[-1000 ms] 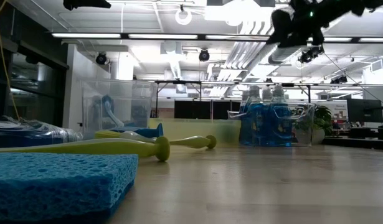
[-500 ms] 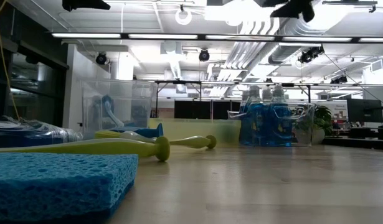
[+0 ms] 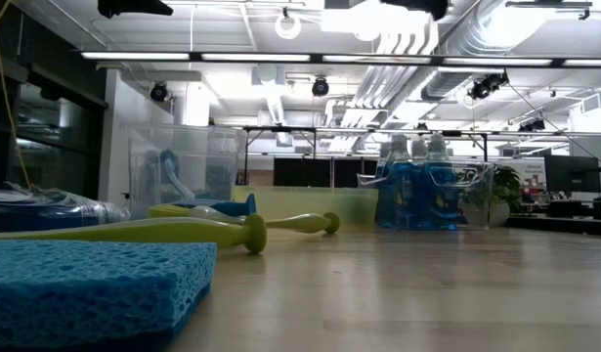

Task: Pick & Place Kitchen Sink Supplies
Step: Put the yellow dish brush into the white bin

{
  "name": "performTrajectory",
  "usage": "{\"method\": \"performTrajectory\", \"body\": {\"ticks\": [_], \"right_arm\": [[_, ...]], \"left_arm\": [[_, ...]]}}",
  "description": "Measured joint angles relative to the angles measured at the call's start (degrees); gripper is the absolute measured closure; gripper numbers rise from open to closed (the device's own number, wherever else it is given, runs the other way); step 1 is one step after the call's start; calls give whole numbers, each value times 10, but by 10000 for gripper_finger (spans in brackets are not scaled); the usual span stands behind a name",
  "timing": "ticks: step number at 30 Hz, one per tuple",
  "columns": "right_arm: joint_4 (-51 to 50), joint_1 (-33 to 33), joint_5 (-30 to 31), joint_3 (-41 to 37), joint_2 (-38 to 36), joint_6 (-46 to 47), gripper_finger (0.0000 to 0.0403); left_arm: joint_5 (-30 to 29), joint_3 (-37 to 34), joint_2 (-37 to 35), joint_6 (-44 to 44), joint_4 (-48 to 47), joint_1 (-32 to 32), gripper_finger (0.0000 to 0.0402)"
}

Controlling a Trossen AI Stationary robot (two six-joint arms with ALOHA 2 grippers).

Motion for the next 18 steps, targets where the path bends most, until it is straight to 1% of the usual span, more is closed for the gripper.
{"method": "performTrajectory", "body": {"ticks": [4, 7, 12, 18], "right_arm": [[1, 35, -5, 0, 67, -48, 162], [4, 50, -11, 0, 115, -51, 162], [40, 63, -36, 0, 181, -60, 162], [77, 70, -43, 0, 239, -71, 162]], "left_arm": [[0, 0, 0, 0, 0, 0, 26], [0, 0, 0, 0, 0, 0, 26], [0, 0, 0, 0, 0, 0, 26], [1, 0, 0, 0, 0, 0, 26]]}}
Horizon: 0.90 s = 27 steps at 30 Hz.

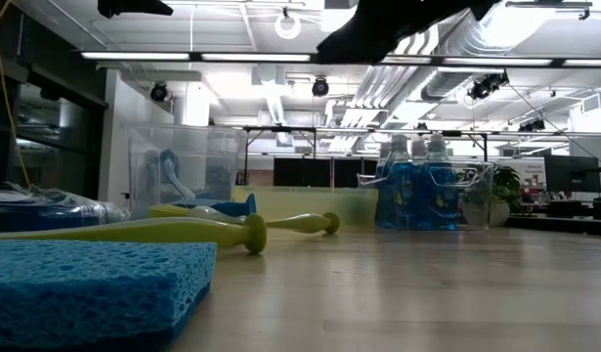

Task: Pick & Place Kitchen Sink Supplies
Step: Put the yellow dish brush into the white bin

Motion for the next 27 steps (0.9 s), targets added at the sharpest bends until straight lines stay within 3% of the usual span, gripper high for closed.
{"method": "performTrajectory", "body": {"ticks": [6, 14, 27], "right_arm": [[-100, 0, -20, 76, 68, -15, 162], [-230, -5, -67, 174, 177, -149, 163], [-269, -5, -108, 203, 290, -227, 163]], "left_arm": [[3, 0, 0, 0, 0, 0, 26], [3, 0, 0, 0, 0, 0, 26], [9, 0, 0, 1, -1, 0, 26]]}}
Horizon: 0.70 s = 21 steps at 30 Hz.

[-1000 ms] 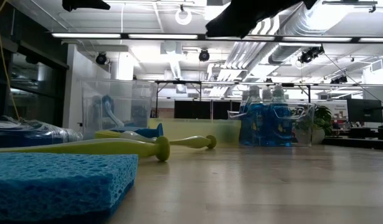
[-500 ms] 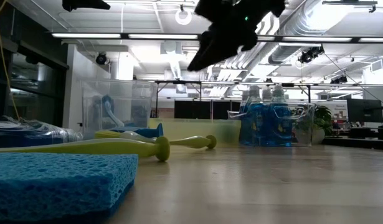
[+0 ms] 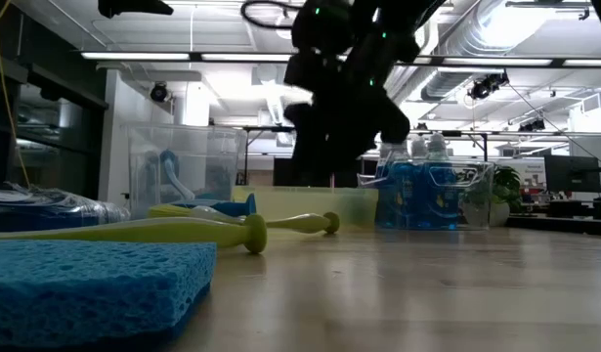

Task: Pick & Place Kitchen Sink Supplies
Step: Put the yellow dish brush into the white bin

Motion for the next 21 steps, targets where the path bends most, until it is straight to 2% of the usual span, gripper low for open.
{"method": "performTrajectory", "body": {"ticks": [6, 21], "right_arm": [[-2, 0, -5, 0, 38, 1, 163], [-13, -8, -5, 0, 61, 7, 163]], "left_arm": [[0, 0, 0, 0, 0, 0, 26], [-1, 0, 0, 0, -2, 0, 26]]}}
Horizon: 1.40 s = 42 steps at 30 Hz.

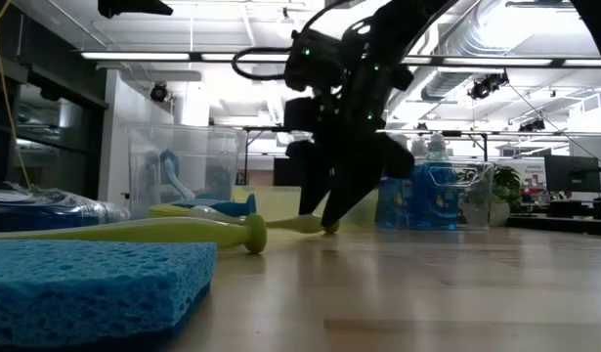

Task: Pick & Place Kitchen Sink Supplies
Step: Put the yellow dish brush into the white bin

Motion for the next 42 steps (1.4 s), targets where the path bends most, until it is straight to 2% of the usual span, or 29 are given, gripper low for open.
{"method": "performTrajectory", "body": {"ticks": [6, 10, 16, 23, 27, 35, 42], "right_arm": [[13, 0, -2, 0, 10, 2, 163], [3, 0, -3, 0, 12, 17, 179], [-7, 2, 1, -8, 12, 57, 235], [-21, 16, 72, -9, 10, 65, 303], [-24, 22, 101, -9, 9, 64, 328], [-49, 40, 127, -11, -13, 66, 330], [-68, 57, 146, -11, -61, 66, 334]], "left_arm": [[0, 0, 0, 0, 0, 0, 26], [0, 0, 0, -1, 0, 0, 26], [0, 0, 0, -3, -2, 0, 26], [3, 0, 0, -13, -16, 0, 26], [3, 0, 0, -15, -17, 0, 26], [4, 0, 0, -16, -17, 0, 26], [5, 0, 0, -16, -18, 0, 26]]}}
